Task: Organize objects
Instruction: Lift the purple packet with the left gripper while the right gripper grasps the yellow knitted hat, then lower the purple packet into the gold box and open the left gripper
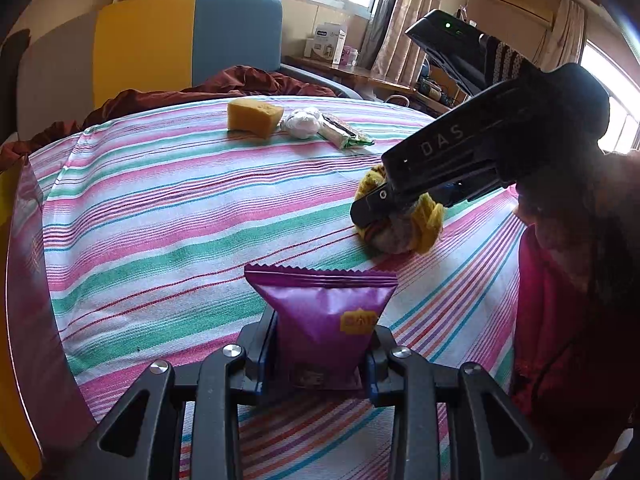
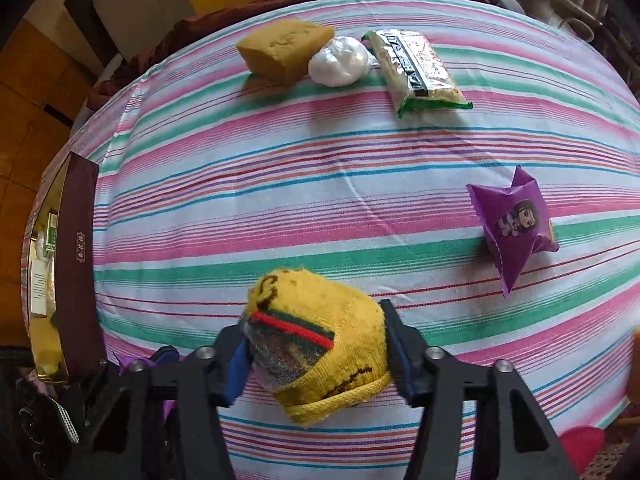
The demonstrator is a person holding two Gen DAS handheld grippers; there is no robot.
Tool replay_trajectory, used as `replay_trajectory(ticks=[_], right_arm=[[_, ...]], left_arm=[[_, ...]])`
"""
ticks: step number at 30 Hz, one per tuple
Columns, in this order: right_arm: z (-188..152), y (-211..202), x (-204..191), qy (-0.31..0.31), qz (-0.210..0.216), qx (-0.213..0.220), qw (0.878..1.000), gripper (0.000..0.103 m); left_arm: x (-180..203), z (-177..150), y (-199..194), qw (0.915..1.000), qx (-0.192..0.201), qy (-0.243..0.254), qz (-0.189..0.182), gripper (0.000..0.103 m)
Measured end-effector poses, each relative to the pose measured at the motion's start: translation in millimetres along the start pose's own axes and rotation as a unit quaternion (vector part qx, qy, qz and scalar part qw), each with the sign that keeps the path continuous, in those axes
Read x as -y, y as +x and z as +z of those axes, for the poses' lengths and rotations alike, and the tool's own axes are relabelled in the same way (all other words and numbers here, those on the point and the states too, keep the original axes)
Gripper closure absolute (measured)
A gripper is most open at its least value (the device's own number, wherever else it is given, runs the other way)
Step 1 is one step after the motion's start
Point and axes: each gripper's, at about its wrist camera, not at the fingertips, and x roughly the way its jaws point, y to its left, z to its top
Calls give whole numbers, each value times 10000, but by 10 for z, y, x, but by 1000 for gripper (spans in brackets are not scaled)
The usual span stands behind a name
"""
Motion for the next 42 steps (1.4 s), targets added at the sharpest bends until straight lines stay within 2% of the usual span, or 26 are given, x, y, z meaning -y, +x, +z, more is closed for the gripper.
replay_trajectory(ticks=[1,6,14,19,23,26,28,31,36,39,42], right_arm=[[6,-8,13,28,6,44,10000,55],[63,-30,35,49,-127,296,9995,56],[78,64,-38,-235,-341,223,9989,53],[76,89,-95,-423,-525,201,9975,51],[79,95,-101,-458,-553,204,9972,51],[67,83,-108,-501,-592,213,9968,51],[36,62,-108,-512,-604,220,9966,51],[32,53,-128,-555,-655,230,9960,51],[26,50,-162,-616,-725,253,9951,51],[9,72,-266,-660,-775,263,9945,51],[12,116,-342,-689,-808,270,9940,51]], left_arm=[[5,0,3,10000,9,10,13,69],[29,-8,10,9999,42,65,80,69],[62,-21,12,9997,42,169,173,70],[61,2,-42,9998,-15,71,207,71],[92,56,-296,9999,92,-71,25,71],[132,184,-723,9987,506,-26,-36,71],[57,267,-1026,9968,785,-106,108,71],[-216,309,-1317,9932,919,-486,521,71],[-795,140,-1524,9814,842,-1130,1304,71],[-1057,-50,-1600,9746,719,-1412,1582,71],[-1270,-233,-1618,9685,555,-1766,1668,71]])
